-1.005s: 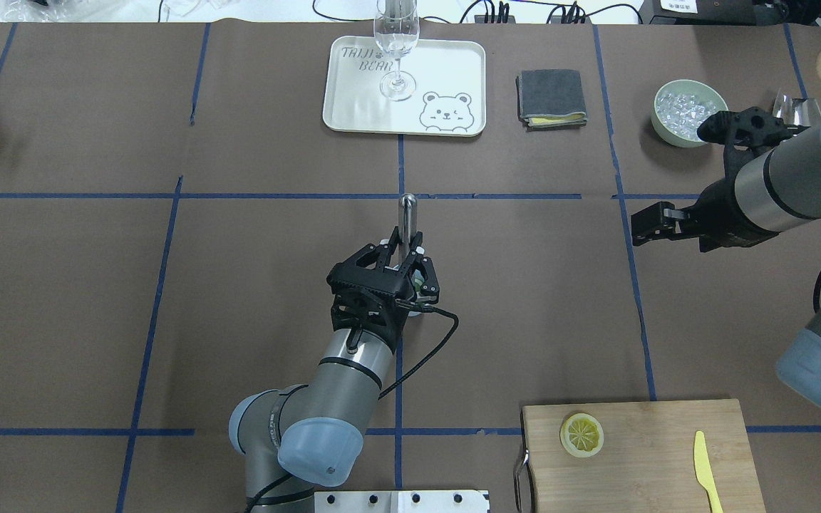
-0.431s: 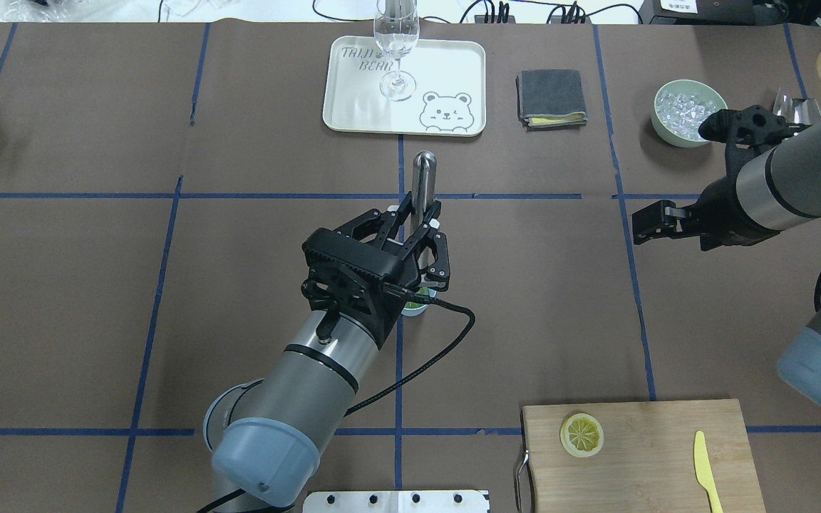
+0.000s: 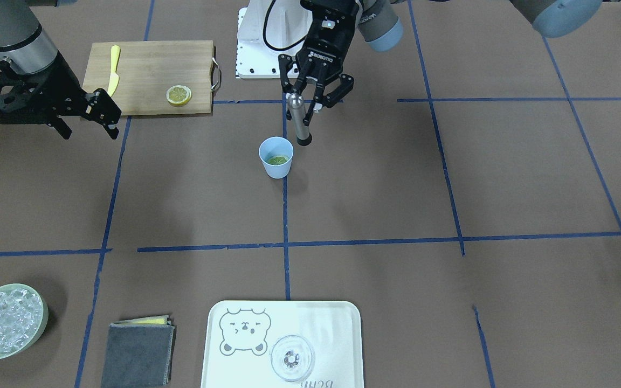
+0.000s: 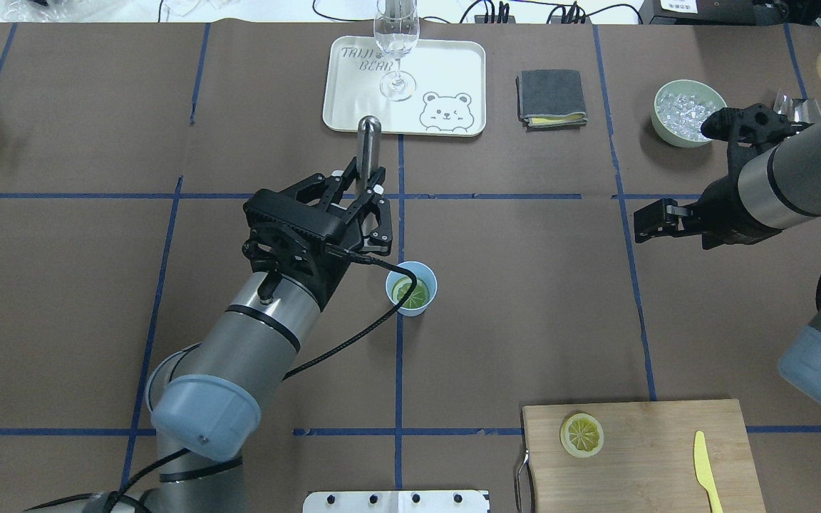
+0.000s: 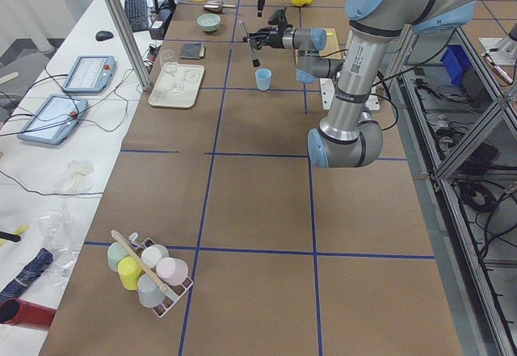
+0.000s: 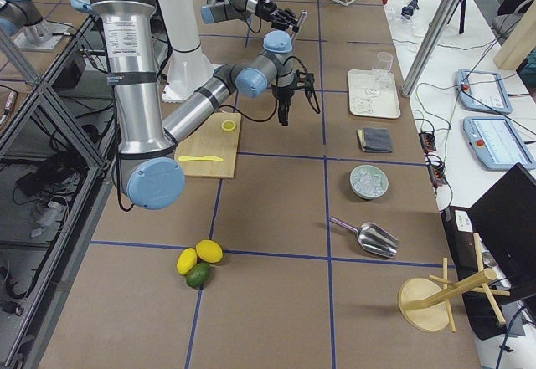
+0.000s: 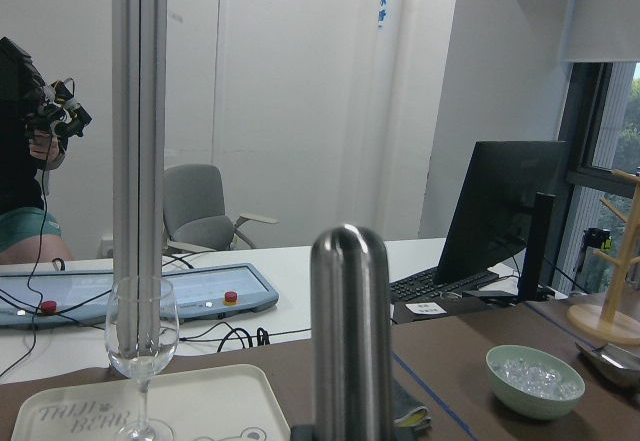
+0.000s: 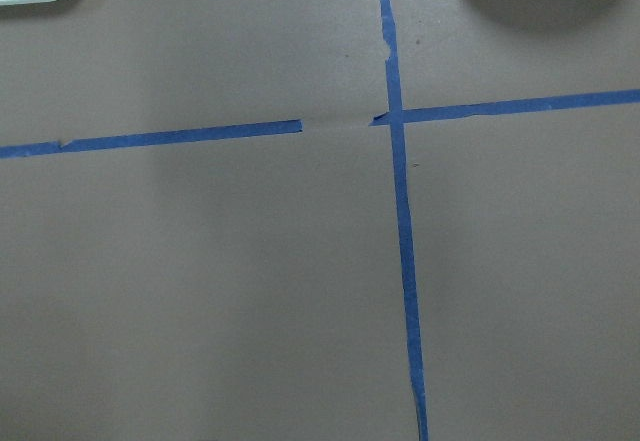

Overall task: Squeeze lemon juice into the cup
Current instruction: 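Lift the muddler out of the cup and carry it back with the left gripper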

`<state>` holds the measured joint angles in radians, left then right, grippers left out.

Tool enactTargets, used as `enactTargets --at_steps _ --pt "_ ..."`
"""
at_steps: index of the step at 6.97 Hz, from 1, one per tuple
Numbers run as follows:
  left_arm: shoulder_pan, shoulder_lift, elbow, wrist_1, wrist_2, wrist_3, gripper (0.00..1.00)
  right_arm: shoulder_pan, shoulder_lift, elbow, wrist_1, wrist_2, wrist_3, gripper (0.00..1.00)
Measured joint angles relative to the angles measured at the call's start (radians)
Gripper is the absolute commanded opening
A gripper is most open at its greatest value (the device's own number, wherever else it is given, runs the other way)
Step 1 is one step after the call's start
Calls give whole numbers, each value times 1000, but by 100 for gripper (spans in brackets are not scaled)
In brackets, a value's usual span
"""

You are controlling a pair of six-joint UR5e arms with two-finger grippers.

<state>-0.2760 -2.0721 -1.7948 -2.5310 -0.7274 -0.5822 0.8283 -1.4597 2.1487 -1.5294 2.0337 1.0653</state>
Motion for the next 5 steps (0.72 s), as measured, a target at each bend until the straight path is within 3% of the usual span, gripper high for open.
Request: enactTargets --at_steps 1,2,3,4,5 --pt "-75 81 -1 11 -118 0 0 2 0 -1 0 -1 0 100" --pt "-183 149 -1 38 -313 1 0 3 0 -2 0 -2 -1 100" --pt "-313 184 -1 116 -550 4 0 4 1 -2 0 -4 -1 100" --pt "-417 197 1 239 -719 9 0 5 1 -3 0 -4 -2 100" --pt "-480 203 7 370 -814 9 0 6 2 -4 0 -5 -2 100"
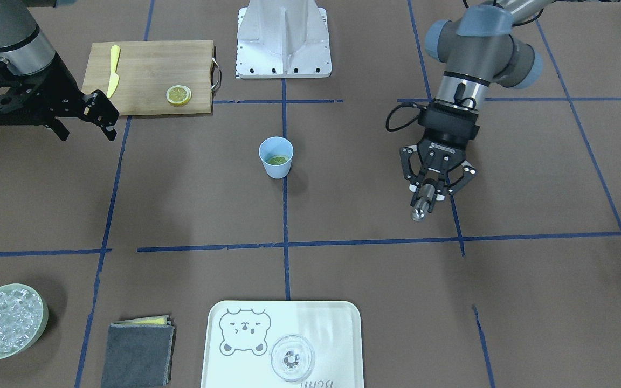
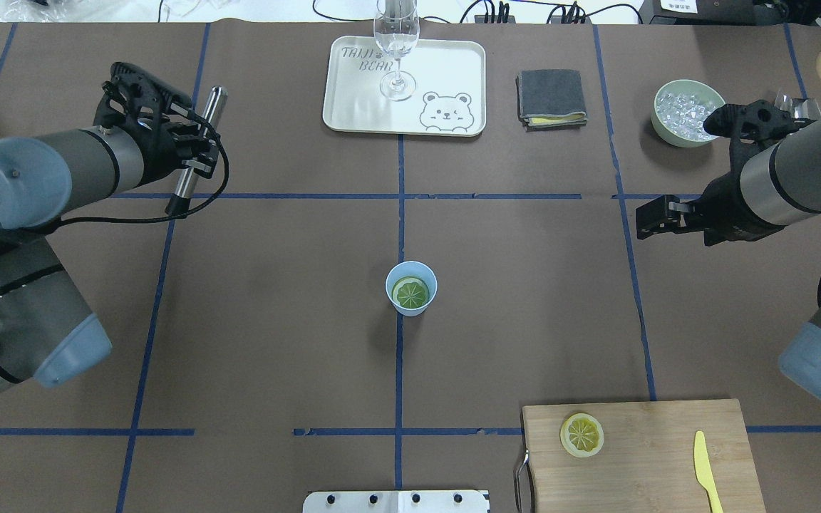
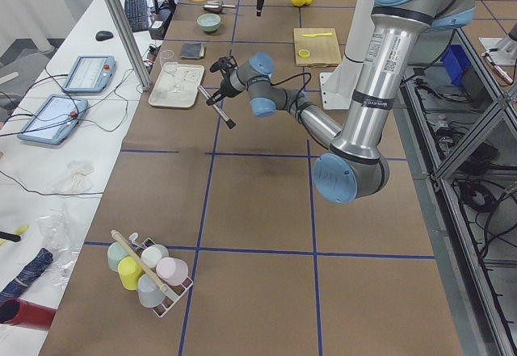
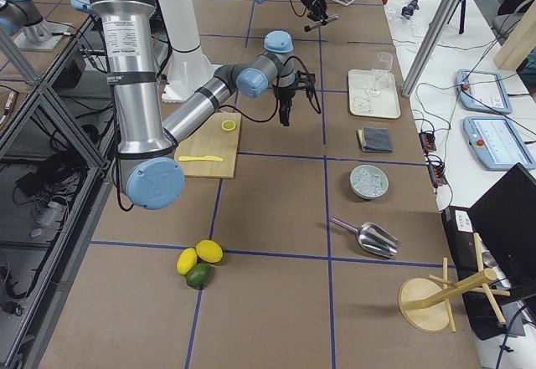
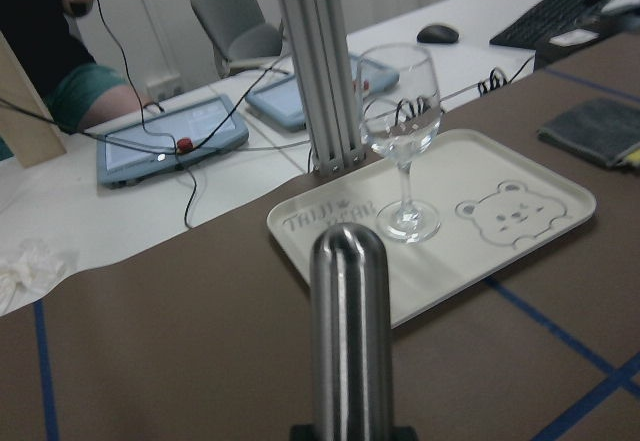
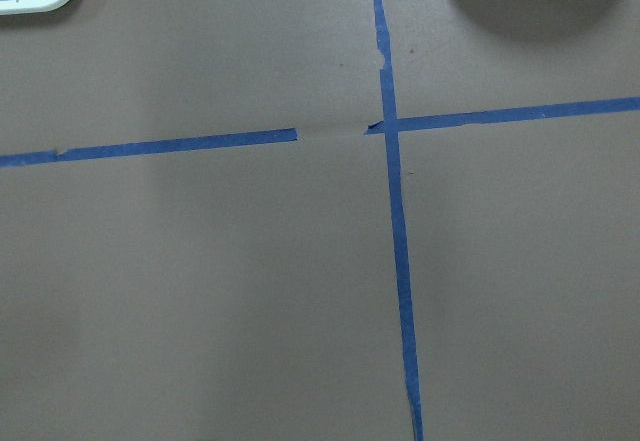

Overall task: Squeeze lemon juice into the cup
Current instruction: 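Lift the muddler out of the cup and carry it back with the left gripper, then stand the muddler upright on the table and open the left gripper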

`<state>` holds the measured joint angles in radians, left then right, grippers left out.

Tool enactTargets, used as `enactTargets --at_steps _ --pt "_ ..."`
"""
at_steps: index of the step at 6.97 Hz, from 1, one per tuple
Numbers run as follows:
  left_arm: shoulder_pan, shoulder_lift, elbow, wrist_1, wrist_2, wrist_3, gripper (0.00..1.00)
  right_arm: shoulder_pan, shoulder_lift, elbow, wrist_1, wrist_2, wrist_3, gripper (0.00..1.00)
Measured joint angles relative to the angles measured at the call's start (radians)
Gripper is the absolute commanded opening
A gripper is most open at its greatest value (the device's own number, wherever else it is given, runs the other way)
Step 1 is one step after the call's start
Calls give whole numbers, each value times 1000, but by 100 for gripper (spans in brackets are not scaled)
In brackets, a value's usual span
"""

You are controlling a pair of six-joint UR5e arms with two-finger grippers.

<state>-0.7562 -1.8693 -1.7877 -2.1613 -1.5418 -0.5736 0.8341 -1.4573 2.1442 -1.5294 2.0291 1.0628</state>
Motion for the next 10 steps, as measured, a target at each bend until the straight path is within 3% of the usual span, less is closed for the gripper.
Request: enactTargets --at_steps 2,3,4,7,10 --pt "-108 19 36 197 -293 -18 0 4 5 -11 0 -1 -2 100" --pt "-140 62 46 237 -422 -57 0 7 5 -15 0 0 -2 100" --pt "-154 106 58 259 -477 -124 0 7 6 -16 0 1 -1 100" --pt "-154 150 139 310 -508 -297 0 8 5 -16 0 2 1 100" --pt "-148 140 146 308 -550 -357 0 8 5 -17 0 2 0 100"
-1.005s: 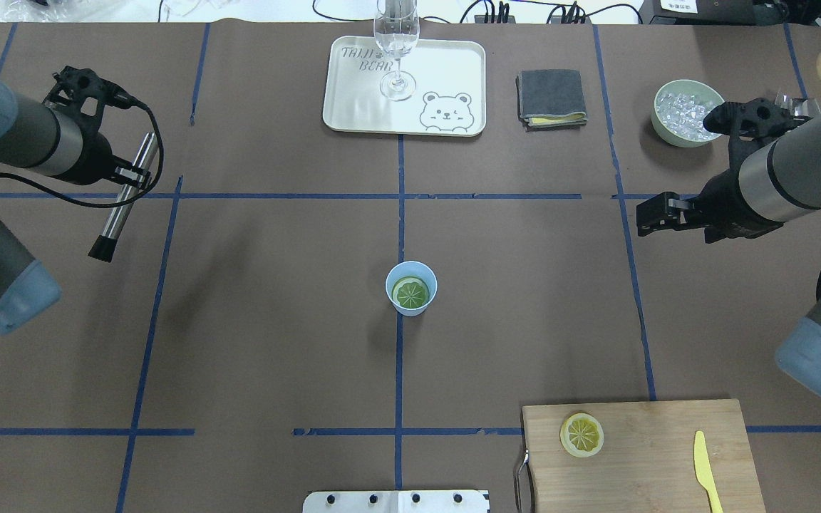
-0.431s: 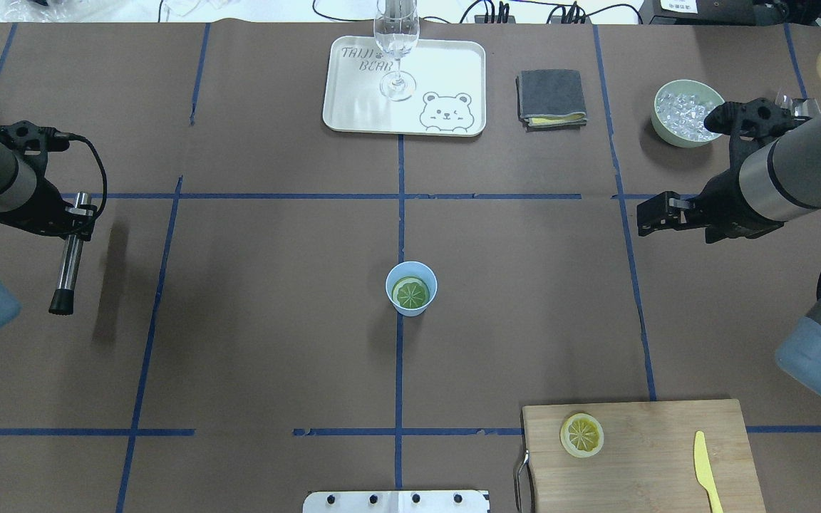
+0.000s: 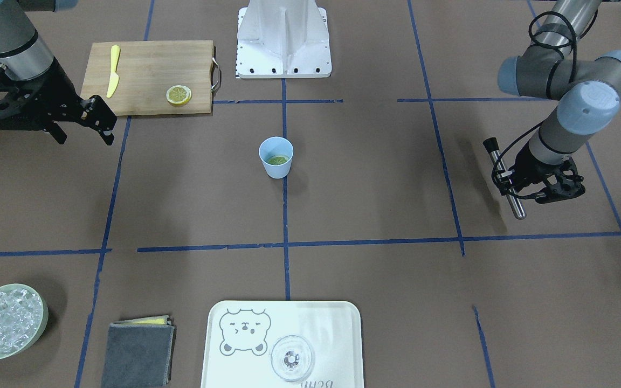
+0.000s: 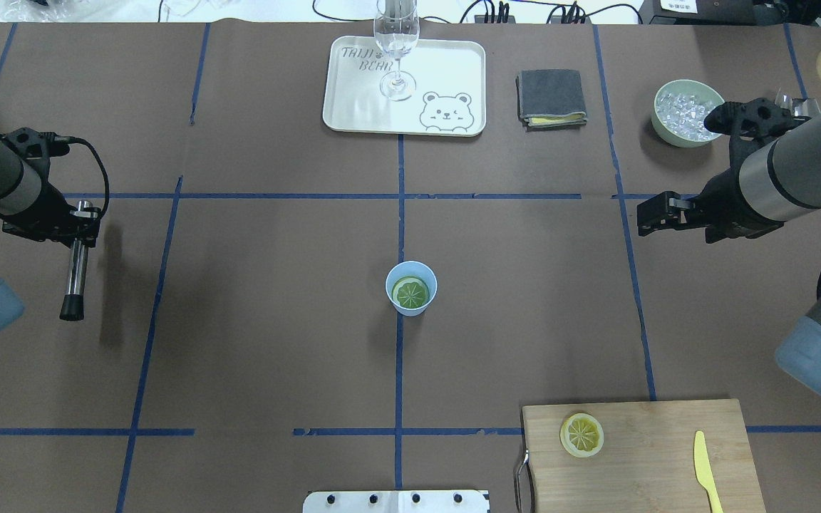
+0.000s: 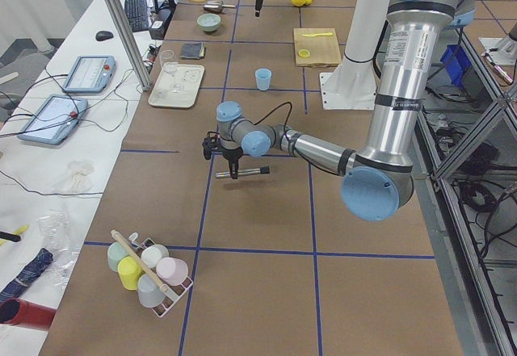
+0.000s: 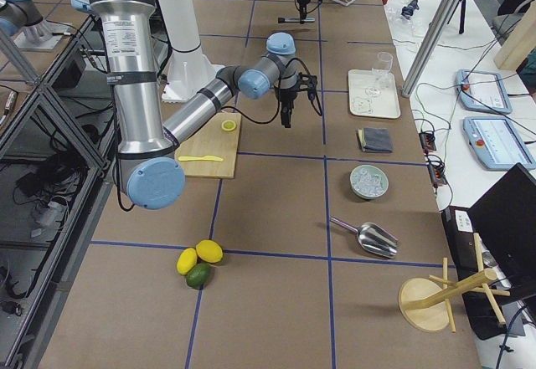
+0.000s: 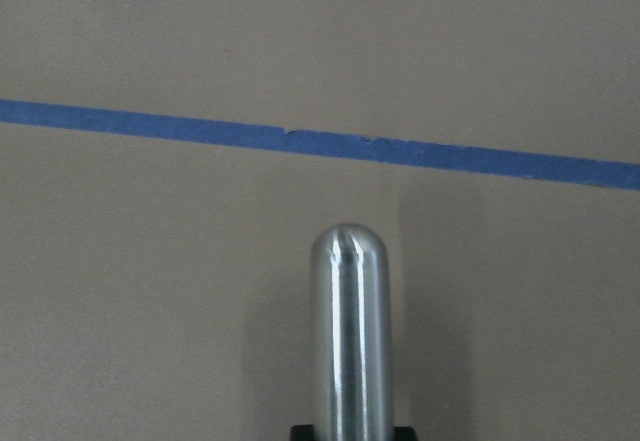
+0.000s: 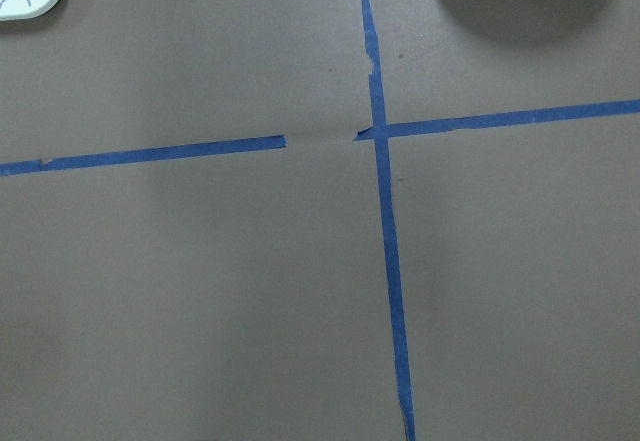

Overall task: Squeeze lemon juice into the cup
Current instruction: 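Stand the muddler upright on the table and open the left gripper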

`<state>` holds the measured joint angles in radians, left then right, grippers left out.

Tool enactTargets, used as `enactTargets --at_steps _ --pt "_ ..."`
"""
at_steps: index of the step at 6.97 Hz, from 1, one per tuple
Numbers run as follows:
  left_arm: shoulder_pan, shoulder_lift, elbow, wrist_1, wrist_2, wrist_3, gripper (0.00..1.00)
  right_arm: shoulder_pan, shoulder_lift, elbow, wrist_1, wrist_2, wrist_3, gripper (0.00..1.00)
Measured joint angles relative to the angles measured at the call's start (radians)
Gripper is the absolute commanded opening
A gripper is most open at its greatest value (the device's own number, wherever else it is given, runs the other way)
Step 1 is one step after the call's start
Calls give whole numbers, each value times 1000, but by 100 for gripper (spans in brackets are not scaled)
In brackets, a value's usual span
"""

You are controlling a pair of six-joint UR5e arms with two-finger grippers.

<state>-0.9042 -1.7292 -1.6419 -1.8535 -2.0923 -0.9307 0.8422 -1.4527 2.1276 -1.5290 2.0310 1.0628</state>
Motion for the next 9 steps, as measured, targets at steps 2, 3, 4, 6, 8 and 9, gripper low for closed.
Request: enactTargets --at_steps 2,3,4,6,8,9 --pt "29 -4 -6 -7 9 7 0 0 -1 0 1 0 -1 100" --pt "55 -9 -7 -9 27 19 0 0 -1 0 0 0 -1 100" --pt "73 -13 -12 -10 45 36 0 0 -1 0 1 0 -1 100" --pt "94 -15 -19 -10 65 67 0 0 -1 2 1 0 -1 100" --pt "103 -14 -19 -10 71 76 0 0 -2 4 1 0 -1 100" --pt "103 -12 -19 -9 71 76 0 0 -2 4 1 0 -1 100"
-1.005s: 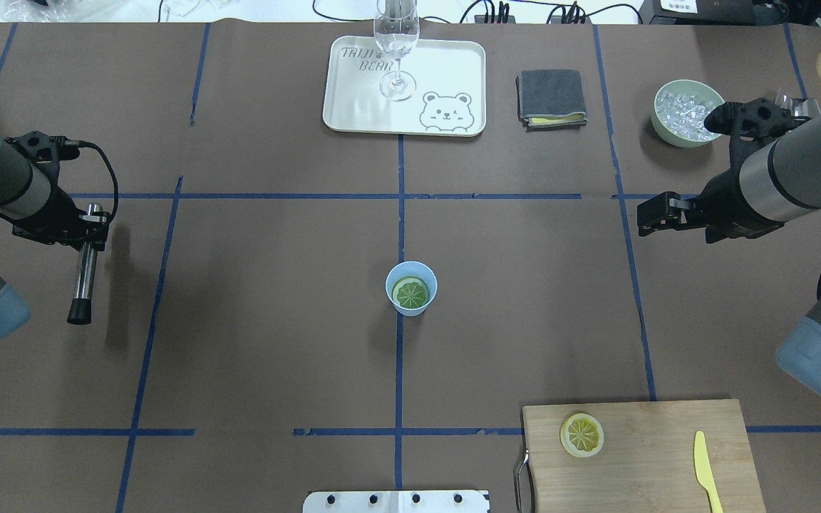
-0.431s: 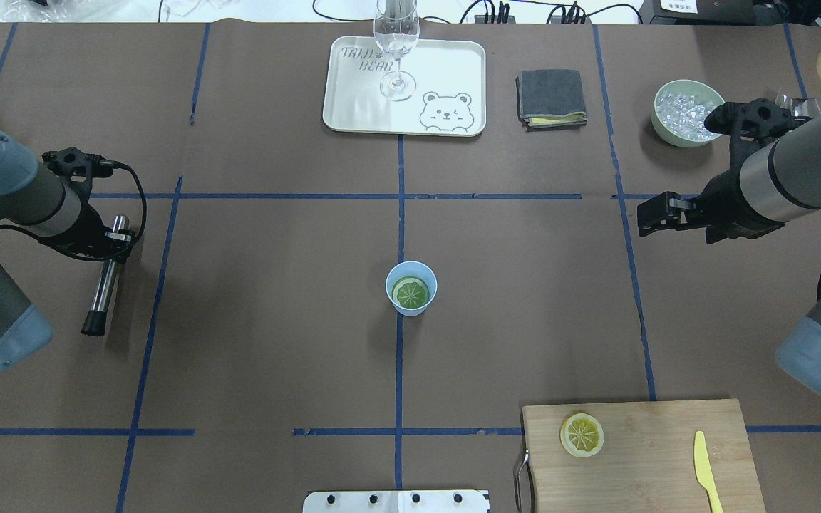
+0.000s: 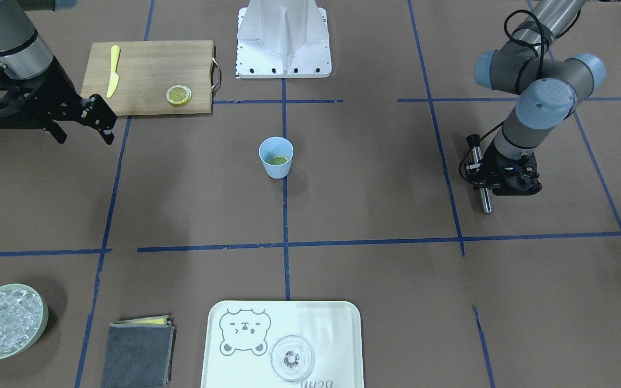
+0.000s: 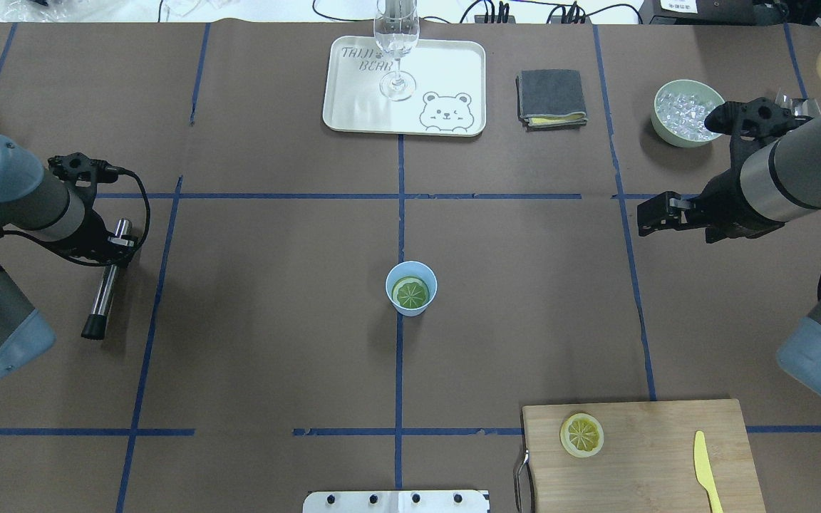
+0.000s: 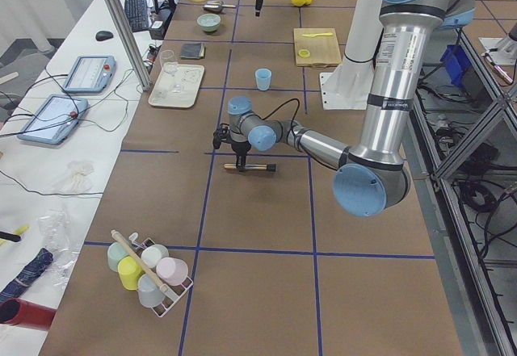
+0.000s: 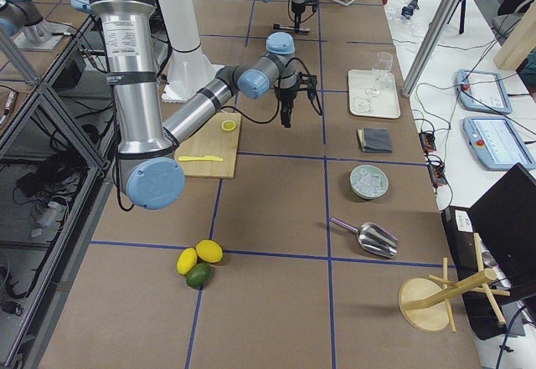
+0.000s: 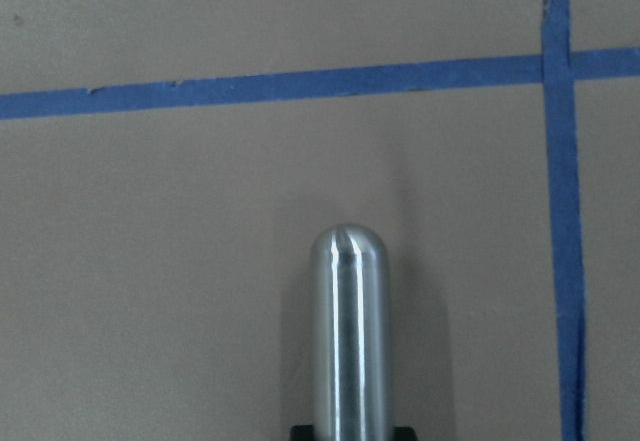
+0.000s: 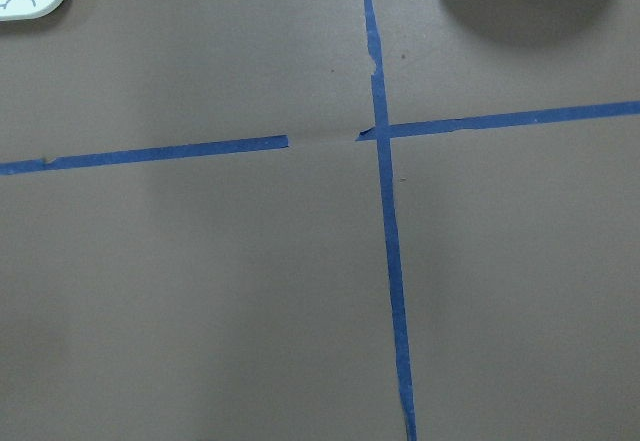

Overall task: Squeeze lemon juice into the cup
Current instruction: 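Stand the muddler upright on the table and open the left gripper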

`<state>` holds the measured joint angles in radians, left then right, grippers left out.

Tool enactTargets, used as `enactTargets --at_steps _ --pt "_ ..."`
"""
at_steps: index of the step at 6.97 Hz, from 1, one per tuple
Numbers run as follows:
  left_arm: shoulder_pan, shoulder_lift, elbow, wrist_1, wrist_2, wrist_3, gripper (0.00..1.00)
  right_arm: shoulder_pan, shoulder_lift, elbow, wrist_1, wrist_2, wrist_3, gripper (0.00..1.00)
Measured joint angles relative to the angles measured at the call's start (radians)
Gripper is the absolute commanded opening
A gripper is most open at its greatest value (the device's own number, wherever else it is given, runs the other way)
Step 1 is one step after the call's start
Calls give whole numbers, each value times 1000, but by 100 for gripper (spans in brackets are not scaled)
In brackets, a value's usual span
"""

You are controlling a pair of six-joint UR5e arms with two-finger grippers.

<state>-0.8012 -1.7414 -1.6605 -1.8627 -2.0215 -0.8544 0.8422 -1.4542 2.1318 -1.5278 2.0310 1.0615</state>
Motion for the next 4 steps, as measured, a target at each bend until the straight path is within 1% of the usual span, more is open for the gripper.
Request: enactTargets --at_steps 2,3,4 --pt "0 3 1 0 0 -7 33 0 0 1 0 0 0 100" --pt "0 3 1 0 -1 -7 35 0 -1 2 0 0 0 100" --pt "1 2 1 0 -1 -6 43 0 -1 3 0 1 0 100"
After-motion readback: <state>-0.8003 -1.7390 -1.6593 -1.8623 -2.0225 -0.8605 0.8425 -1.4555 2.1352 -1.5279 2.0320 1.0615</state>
